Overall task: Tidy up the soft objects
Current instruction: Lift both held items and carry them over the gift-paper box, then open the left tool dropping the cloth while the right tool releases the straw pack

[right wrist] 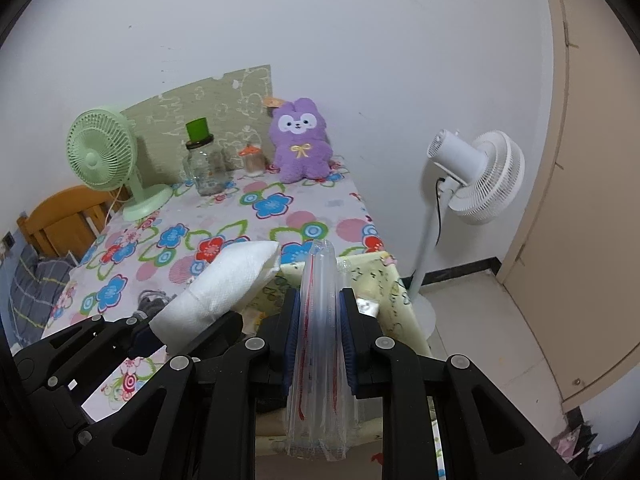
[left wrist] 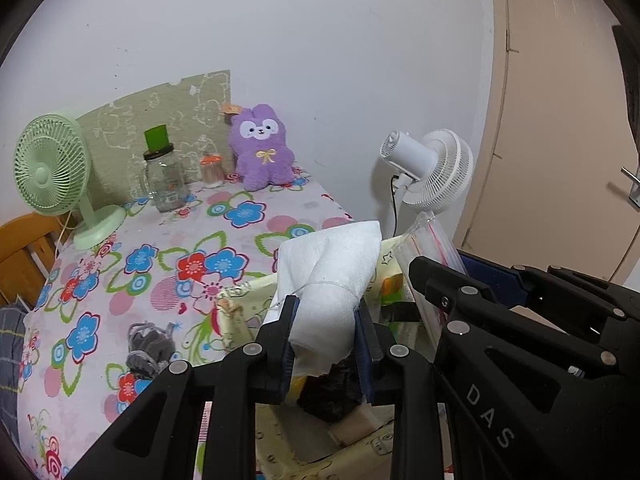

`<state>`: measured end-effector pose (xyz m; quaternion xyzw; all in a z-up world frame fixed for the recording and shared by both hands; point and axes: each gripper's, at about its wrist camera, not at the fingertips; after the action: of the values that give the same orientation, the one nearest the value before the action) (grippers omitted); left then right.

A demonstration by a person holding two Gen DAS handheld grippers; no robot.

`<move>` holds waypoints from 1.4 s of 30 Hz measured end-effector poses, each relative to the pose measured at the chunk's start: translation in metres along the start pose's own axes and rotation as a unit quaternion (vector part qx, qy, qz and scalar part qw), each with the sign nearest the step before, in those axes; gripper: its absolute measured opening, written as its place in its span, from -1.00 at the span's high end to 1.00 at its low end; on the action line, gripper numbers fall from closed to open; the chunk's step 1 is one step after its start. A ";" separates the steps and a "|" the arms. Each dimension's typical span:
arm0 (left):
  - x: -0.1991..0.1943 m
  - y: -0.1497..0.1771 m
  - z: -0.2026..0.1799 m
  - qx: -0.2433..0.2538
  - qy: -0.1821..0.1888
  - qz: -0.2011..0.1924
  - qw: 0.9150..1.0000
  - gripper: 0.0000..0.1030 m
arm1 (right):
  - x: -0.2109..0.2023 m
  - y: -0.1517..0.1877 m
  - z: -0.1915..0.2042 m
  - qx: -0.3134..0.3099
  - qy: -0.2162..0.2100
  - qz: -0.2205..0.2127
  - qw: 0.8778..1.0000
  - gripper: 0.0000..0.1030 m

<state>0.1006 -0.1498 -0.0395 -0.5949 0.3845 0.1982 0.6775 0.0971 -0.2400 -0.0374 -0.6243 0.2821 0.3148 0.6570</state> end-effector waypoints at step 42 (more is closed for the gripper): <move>0.036 0.004 -0.012 0.034 -0.038 0.049 0.997 -0.88 | 0.049 0.003 -0.018 0.021 -0.013 0.046 0.999 -0.16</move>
<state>0.1170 -0.1668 -0.0692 -0.5437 0.3940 0.2403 0.7010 0.1267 -0.2546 -0.0784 -0.5924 0.3086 0.3466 0.6585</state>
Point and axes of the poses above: each gripper's, at about its wrist camera, not at the fingertips, and x roughly the way its jaws point, z to its left, y to its underside, and after that the axes turned 10 degrees about z, right-handed
